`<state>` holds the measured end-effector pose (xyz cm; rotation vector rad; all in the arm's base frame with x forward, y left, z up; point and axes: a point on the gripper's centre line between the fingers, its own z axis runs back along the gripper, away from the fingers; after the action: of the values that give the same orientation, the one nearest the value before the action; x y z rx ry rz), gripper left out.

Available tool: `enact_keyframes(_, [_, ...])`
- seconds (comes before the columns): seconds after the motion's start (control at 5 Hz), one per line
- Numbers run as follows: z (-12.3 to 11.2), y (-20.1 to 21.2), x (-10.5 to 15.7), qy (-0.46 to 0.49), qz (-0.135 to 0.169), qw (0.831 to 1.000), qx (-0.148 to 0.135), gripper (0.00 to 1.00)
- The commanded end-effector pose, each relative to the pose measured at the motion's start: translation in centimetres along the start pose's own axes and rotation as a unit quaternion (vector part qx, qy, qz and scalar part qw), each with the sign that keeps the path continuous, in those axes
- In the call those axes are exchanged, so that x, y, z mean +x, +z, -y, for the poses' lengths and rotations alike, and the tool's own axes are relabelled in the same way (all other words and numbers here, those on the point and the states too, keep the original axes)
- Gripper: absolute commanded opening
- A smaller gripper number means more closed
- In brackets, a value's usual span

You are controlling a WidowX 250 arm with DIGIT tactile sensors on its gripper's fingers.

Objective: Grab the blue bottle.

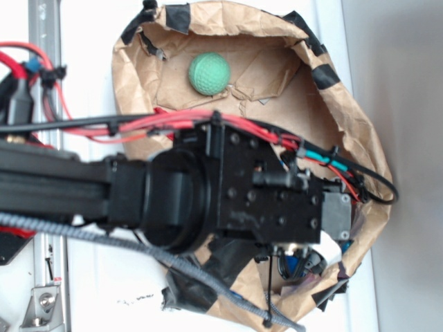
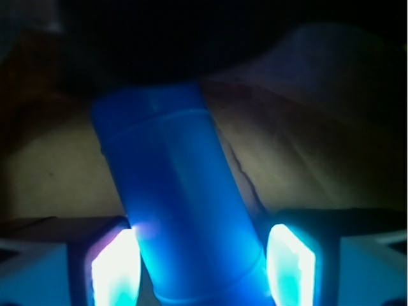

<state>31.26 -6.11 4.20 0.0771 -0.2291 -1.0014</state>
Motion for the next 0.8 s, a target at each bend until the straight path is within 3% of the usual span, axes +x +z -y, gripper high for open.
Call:
enact_keyframes(0.0, [-0.4, 8.1, -0.7, 0.088, -0.036, 0.992, 0.081, 0.0])
enact_keyframes(0.2, [-0.6, 13.6, -3.7, 0.205, -0.046, 0.967, 0.143, 0.0])
enact_keyframes(0.4, [-1.7, 18.1, -5.4, 0.336, -0.023, 0.931, 0.141, 0.0])
enact_keyframes(0.6, [-1.9, 18.5, -5.8, 0.458, -0.026, 0.879, 0.128, 0.0])
